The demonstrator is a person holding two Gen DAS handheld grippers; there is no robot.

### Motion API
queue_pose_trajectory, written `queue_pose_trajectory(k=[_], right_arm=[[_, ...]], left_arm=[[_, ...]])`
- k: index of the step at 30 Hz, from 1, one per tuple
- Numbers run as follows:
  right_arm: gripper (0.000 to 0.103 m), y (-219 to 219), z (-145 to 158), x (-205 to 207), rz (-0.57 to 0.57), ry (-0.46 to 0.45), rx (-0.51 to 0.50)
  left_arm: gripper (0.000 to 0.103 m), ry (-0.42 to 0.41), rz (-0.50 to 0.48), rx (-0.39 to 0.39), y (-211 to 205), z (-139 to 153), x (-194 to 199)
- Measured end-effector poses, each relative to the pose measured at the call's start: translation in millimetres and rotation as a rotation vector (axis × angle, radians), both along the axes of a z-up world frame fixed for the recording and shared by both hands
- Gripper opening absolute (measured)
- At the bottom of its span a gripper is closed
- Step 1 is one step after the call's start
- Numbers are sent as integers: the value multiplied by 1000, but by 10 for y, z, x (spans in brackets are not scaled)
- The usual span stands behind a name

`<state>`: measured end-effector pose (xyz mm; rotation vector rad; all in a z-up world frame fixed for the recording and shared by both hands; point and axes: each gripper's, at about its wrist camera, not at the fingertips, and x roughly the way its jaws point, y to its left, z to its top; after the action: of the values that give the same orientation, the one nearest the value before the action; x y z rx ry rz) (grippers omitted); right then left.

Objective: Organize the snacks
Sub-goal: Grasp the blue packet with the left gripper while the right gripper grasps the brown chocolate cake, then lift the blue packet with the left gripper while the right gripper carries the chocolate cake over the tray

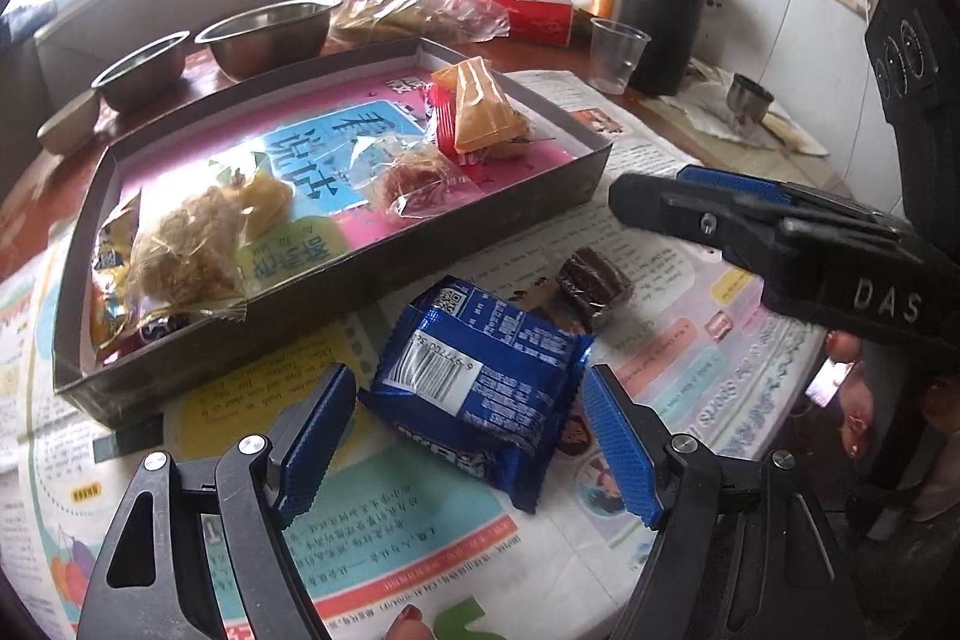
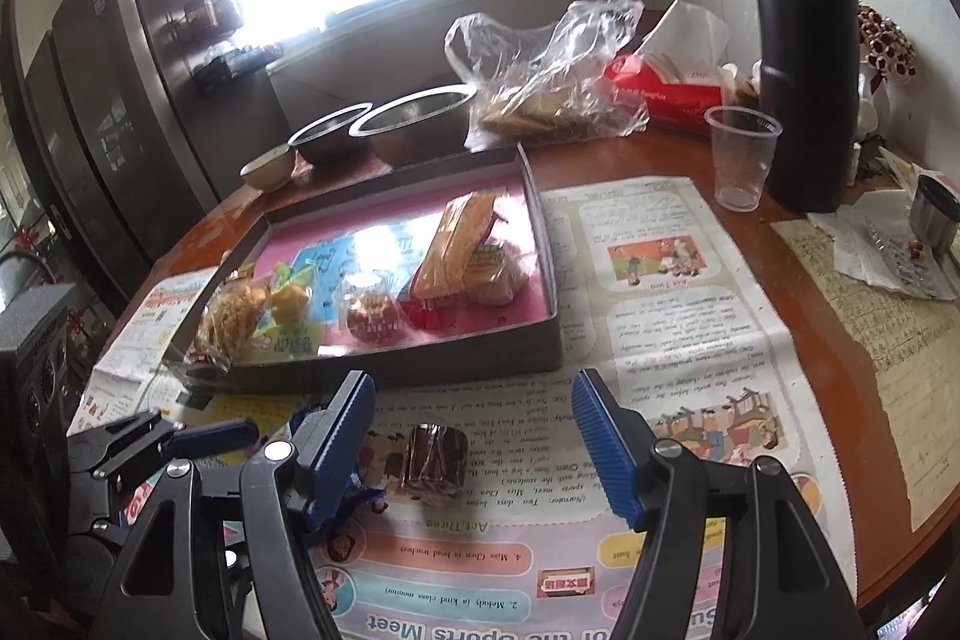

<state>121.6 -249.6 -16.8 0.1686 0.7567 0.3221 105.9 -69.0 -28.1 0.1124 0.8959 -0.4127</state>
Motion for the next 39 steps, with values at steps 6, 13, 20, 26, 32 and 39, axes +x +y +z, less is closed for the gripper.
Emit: queue_pose_trajectory(k=[6, 13, 20, 26, 32, 39], right_arm=[[68, 97, -152, 42, 33, 57, -41], [67, 193, -302, 55, 58, 71, -114], [48, 254, -375, 53, 78, 50, -161], [32, 338, -406, 27, 85, -2, -233], [28, 292, -401, 44, 84, 0, -205], [28, 266, -351, 38, 94, 7, -164]], left_arm=[[79, 6, -12, 16, -4, -97, 62], [80, -5, -18, 6, 41, -127, 116], [80, -14, -12, 3, 50, -139, 128], [80, -35, 10, 5, 28, -155, 100], [63, -55, 21, 21, -26, -145, 50], [60, -15, 32, -17, 52, -99, 56]])
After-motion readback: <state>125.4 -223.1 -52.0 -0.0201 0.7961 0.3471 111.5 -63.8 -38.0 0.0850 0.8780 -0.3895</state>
